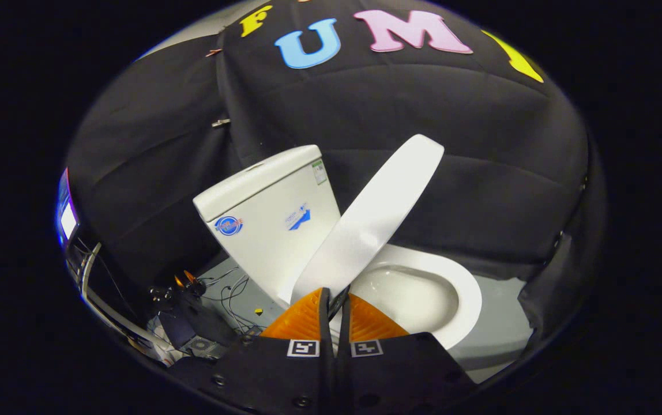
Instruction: Open the toilet lid.
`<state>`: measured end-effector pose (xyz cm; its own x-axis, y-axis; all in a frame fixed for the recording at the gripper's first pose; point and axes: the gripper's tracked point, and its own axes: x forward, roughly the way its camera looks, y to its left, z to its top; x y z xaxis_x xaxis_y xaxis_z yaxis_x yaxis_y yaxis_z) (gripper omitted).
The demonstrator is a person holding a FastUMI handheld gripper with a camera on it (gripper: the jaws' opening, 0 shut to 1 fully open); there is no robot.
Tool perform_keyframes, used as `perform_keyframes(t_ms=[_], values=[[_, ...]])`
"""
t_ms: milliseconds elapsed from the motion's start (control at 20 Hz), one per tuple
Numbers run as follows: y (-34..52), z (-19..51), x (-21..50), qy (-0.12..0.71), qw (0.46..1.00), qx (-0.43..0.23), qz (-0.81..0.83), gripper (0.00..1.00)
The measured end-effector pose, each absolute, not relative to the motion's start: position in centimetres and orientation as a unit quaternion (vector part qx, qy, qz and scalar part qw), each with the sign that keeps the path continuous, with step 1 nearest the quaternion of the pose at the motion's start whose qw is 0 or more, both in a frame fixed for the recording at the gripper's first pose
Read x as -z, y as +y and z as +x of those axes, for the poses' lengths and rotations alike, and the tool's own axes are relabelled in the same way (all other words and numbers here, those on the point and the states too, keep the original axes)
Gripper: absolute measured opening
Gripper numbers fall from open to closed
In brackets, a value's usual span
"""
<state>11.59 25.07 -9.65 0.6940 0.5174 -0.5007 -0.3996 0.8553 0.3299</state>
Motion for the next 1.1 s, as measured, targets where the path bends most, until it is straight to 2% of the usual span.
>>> perform_keyframes(t_ms=[450, 550, 600, 700, 750, 850, 1000, 1050, 1100], values=[[35.0, 13.4, 4.4, 0.254, 0.912, -0.322, 0.027, 0.05], [37.4, 13.6, 4.2, 0.238, 0.911, -0.336, -0.004, 0.19], [39.1, 13.4, 4.5, 0.237, 0.907, -0.347, -0.019, 0.20], [40.4, 13.0, 4.4, 0.210, 0.909, -0.356, -0.060, 0.45], [41.1, 13.0, 4.5, 0.202, 0.909, -0.358, -0.074, 0.45], [42.5, 12.9, 4.4, 0.192, 0.908, -0.365, -0.080, 0.63], [44.4, 12.8, 4.0, 0.203, 0.903, -0.376, -0.044, 0.65], [44.8, 12.8, 4.1, 0.212, 0.900, -0.381, -0.032, 0.70], [45.3, 12.9, 4.3, 0.217, 0.898, -0.382, -0.022, 0.87]])
